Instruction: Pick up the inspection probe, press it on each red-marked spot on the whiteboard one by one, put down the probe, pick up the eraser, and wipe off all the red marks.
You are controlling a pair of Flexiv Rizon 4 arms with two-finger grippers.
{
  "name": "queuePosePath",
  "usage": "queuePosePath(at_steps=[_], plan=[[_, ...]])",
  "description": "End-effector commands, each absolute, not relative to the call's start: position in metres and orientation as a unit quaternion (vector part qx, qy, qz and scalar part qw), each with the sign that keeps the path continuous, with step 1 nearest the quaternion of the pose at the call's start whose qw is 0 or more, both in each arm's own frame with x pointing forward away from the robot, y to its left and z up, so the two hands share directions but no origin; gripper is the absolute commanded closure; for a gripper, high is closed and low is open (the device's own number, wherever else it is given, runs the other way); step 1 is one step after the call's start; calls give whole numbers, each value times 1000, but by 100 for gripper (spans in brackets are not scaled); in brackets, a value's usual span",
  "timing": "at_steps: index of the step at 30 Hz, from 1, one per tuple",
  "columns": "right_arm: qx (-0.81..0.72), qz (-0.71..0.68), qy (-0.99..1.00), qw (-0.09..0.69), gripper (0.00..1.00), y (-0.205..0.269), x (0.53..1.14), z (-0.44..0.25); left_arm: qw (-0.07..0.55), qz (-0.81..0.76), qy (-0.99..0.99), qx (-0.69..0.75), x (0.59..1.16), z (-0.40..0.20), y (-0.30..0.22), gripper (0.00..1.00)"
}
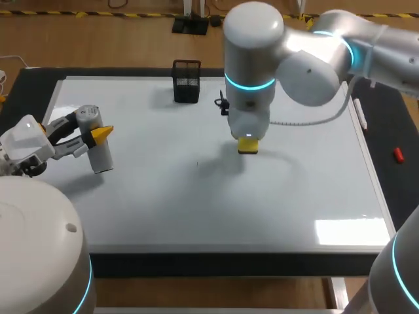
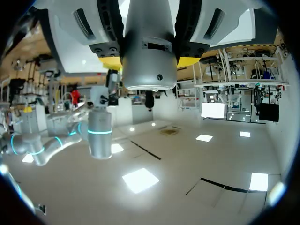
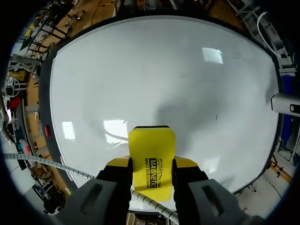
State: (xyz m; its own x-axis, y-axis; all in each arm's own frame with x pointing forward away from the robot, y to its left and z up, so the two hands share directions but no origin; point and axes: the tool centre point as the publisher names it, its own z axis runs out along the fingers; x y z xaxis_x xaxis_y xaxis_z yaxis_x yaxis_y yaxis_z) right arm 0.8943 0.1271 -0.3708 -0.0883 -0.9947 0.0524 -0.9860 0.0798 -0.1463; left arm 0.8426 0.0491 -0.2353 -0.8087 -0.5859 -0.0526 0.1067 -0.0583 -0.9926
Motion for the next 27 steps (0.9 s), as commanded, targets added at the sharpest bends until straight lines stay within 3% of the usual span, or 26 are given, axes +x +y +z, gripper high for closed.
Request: queuePosePath(at_steps=[1, 27], plan=[[-688, -61, 723, 7, 100, 141, 932, -376, 247, -703, 640, -187, 842, -235, 49, 100], [-693, 11, 721, -14, 100, 148, 1050, -397, 247, -703, 640, -187, 842, -235, 49, 100]])
